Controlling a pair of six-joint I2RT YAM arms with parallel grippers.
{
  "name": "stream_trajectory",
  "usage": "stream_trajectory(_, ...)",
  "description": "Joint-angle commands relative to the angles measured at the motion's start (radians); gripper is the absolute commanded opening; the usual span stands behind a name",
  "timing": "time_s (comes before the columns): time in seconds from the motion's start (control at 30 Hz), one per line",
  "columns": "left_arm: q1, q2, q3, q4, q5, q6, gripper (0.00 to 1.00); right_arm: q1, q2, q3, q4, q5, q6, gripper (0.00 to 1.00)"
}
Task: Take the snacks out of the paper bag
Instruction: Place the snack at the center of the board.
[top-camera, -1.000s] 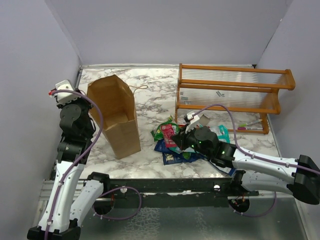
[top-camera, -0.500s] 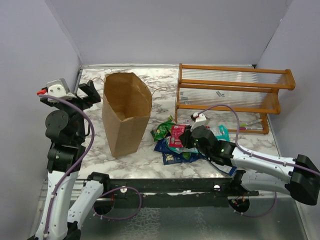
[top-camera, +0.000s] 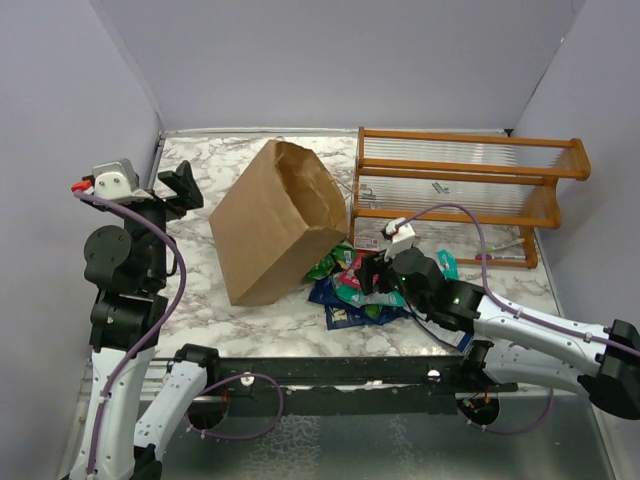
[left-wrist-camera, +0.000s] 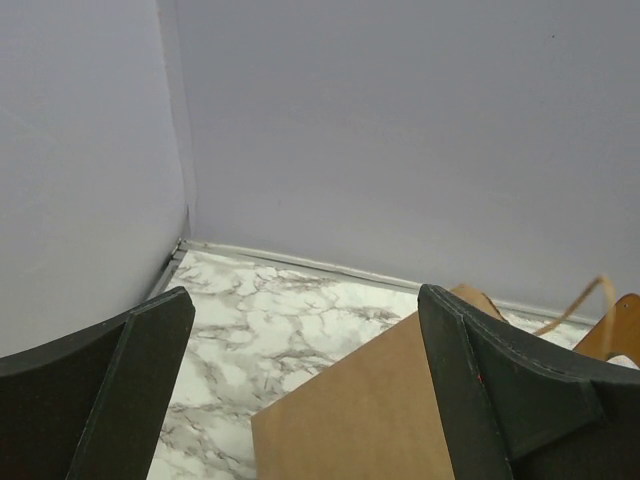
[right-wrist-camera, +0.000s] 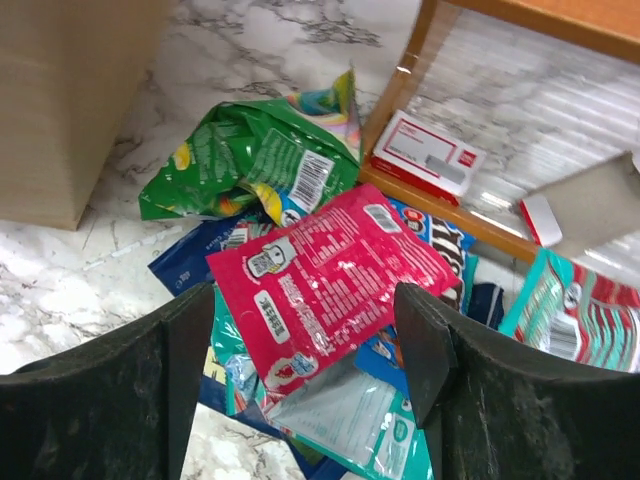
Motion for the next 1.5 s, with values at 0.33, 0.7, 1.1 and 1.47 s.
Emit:
stream_trajectory(0.33, 0.006, 0.286, 0.109, 0.013, 0.535, -0.201, 0.92, -0.002, 0.058, 0.082, 0.116, -0.06, -0.115, 0.81)
stream_trajectory(0.7, -0.336, 0.595, 0.246, 0.09, 0.445, -0.226, 0.87, -0.002, 0.002, 0.049, 0.14, -0.057, -0.095, 0.81)
stream_trajectory(1.1, -0.453, 0.727, 0.303, 0.11, 0.348, -0.173, 0.76, -0.002, -0.057, 0.022, 0.143, -0.051, -0.089, 0.81)
stream_trajectory(1.47, -0.455, 0.816, 0.366, 0.091, 0.318, -0.185, 0.48, -0.002, -0.075, 0.014, 0.138, -0.05, -0.094, 0.81)
